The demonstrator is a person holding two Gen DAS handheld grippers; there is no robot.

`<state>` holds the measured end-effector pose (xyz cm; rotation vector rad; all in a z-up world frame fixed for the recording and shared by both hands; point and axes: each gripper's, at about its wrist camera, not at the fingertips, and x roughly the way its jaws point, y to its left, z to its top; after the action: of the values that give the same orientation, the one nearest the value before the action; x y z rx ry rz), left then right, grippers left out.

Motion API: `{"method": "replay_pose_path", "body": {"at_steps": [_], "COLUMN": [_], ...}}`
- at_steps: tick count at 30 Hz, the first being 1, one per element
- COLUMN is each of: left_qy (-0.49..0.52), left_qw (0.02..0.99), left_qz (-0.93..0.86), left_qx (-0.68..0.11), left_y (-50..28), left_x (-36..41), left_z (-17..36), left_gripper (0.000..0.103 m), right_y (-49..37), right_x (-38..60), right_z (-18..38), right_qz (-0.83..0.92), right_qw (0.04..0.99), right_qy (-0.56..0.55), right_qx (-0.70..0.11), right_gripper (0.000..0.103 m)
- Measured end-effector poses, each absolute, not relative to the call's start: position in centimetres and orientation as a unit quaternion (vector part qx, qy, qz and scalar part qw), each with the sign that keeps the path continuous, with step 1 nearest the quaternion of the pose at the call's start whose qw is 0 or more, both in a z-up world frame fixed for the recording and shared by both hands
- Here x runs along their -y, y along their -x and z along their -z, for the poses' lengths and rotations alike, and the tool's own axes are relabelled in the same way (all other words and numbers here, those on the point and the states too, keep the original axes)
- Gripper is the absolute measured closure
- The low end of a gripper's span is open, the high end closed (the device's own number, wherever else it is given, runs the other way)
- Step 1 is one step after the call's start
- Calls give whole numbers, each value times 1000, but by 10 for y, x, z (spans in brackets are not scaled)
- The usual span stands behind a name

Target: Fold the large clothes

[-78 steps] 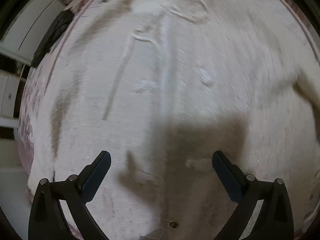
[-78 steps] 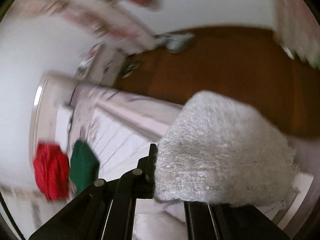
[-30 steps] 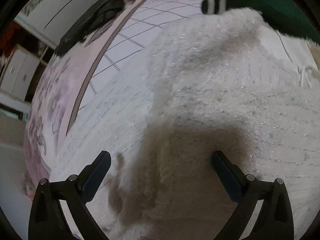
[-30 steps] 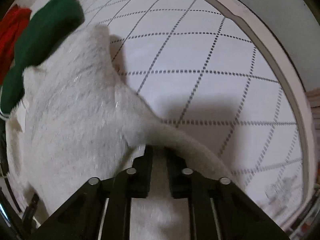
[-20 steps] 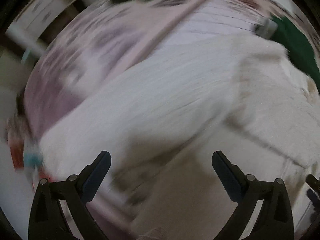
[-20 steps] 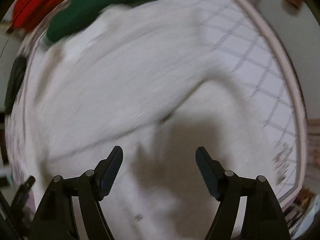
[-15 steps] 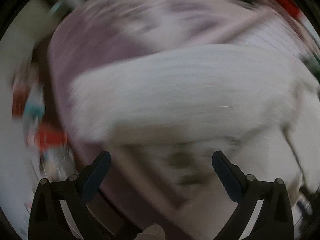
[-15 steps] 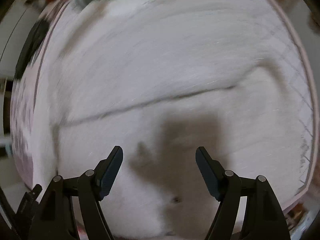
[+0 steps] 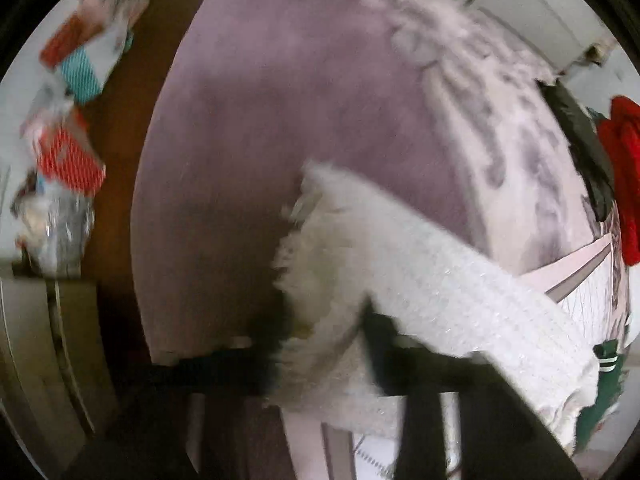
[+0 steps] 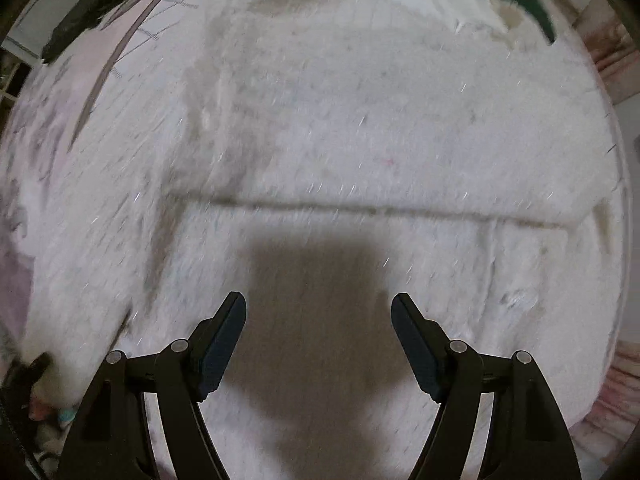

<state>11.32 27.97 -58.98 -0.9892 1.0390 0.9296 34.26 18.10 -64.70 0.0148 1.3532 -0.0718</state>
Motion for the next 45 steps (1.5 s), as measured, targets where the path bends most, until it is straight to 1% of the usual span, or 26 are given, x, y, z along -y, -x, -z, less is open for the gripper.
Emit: {"method": "replay_pose_path", "body": {"at_steps": [1, 2, 3, 4, 5, 8, 11, 15, 16, 19, 21, 23, 27, 29, 32, 35, 37, 39, 41, 42, 45], "left_qy": [426, 411, 395, 378, 353, 286, 218, 148, 132, 120, 127, 129, 100, 88, 57, 54, 51, 64, 76, 82, 70], "left_qw": [667, 680, 692, 704, 723, 767, 810, 858, 870, 887, 890, 882, 865, 857, 835, 816, 817, 825, 836, 845, 864], "left_qz": [-411, -412, -411, -409, -404, -386, -353, -289, -265, -196, -124, -57, 38, 67, 89, 112, 117, 127, 113, 94, 20], "left_qx": [-452, -446, -443, -441, -434, -426, -414, -399, -395, -400, -419, -449, -491, -504, -540, -565, -563, -548, -532, -520, -499], "left_y": [-117, -119, -125, -130, -135, -160, -190, -241, -257, -293, -320, -345, -366, -370, -378, -384, -384, -380, -371, -368, -358], "left_x": [-279, -281, -282, -284, -286, -277, -239, -167, -138, -66, 1, 68, 189, 233, 283, 305, 308, 301, 281, 264, 205], "left_z": [583, 577, 569, 560, 549, 513, 467, 412, 400, 383, 383, 394, 430, 452, 485, 507, 505, 490, 471, 461, 448], "left_gripper": [90, 93, 94, 94, 94, 95, 95, 95, 95, 95, 95, 95, 95, 95, 92, 91, 88, 73, 31, 27, 24], "right_y": [-343, -341, -340, -336, -334, -335, -362, -368, -364, -378, -388, -387, -386, -379, -364, -346, -341, -339, -337, -338, -348], "right_x": [-185, -189, -191, -192, -195, -198, -210, -156, -141, -76, -20, 35, 149, 199, 246, 278, 298, 313, 325, 328, 326], "right_z": [648, 649, 649, 648, 647, 638, 631, 602, 599, 575, 560, 558, 563, 576, 596, 613, 620, 621, 615, 612, 594], "right_qz": [46, 61, 75, 90, 102, 118, 103, 84, 83, 85, 92, 106, 138, 153, 172, 183, 185, 184, 180, 176, 130], "right_qw": [783, 785, 787, 788, 792, 805, 808, 812, 811, 806, 804, 800, 781, 770, 754, 740, 734, 731, 731, 732, 741], "right_qy": [3, 14, 26, 41, 55, 78, 58, 5, -8, -47, -67, -83, -112, -114, -113, -140, -173, -215, -258, -276, -328], "right_qx": [-621, -616, -612, -607, -599, -577, -577, -578, -579, -584, -584, -585, -599, -608, -623, -632, -631, -622, -606, -598, -571], "right_gripper": [26, 26, 23, 13, 7, 7, 7, 7, 6, 6, 6, 6, 6, 6, 6, 6, 6, 6, 6, 6, 6]}}
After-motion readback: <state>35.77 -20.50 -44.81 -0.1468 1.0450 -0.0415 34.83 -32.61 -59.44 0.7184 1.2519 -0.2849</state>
